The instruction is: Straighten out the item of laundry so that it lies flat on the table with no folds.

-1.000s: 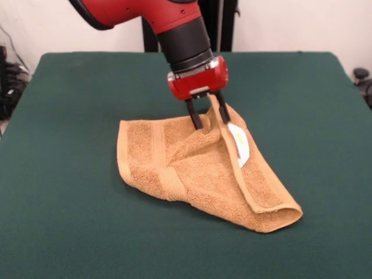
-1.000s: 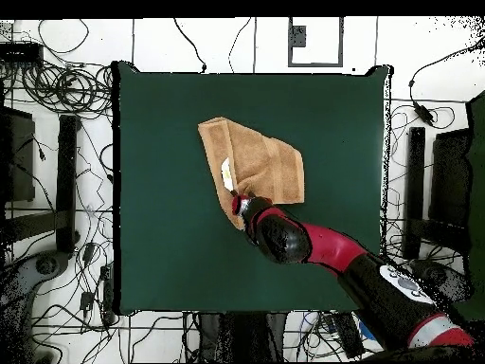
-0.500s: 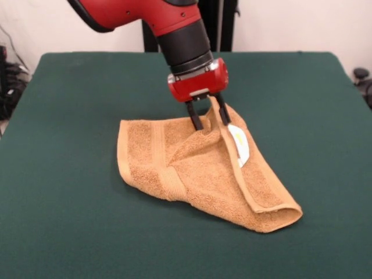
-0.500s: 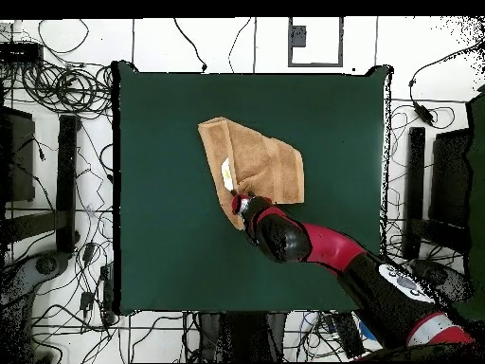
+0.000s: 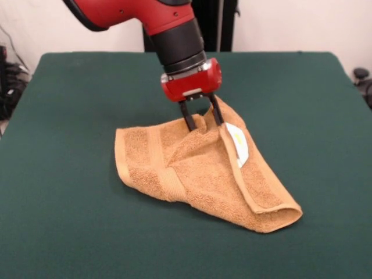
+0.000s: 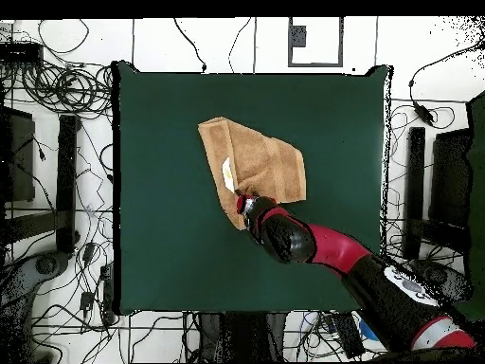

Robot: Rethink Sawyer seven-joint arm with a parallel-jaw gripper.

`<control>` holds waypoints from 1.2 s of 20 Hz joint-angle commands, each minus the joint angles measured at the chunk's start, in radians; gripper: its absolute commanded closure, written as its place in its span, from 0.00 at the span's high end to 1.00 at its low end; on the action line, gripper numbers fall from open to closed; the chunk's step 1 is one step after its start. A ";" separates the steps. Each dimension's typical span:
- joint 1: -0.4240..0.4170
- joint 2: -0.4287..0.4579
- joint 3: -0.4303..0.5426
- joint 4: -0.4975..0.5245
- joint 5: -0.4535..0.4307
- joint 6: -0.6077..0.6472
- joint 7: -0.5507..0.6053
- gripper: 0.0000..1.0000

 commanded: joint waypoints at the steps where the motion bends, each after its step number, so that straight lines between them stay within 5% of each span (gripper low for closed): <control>1: -0.025 0.003 0.011 -0.089 -0.045 0.115 -0.006 1.00; 11: -0.021 -0.016 -0.012 -0.092 -0.082 0.094 0.010 1.00; 12: -0.015 -0.023 -0.019 -0.098 -0.086 0.094 0.012 0.00; 24: 0.023 -0.047 -0.067 -0.130 -0.088 0.099 0.036 0.00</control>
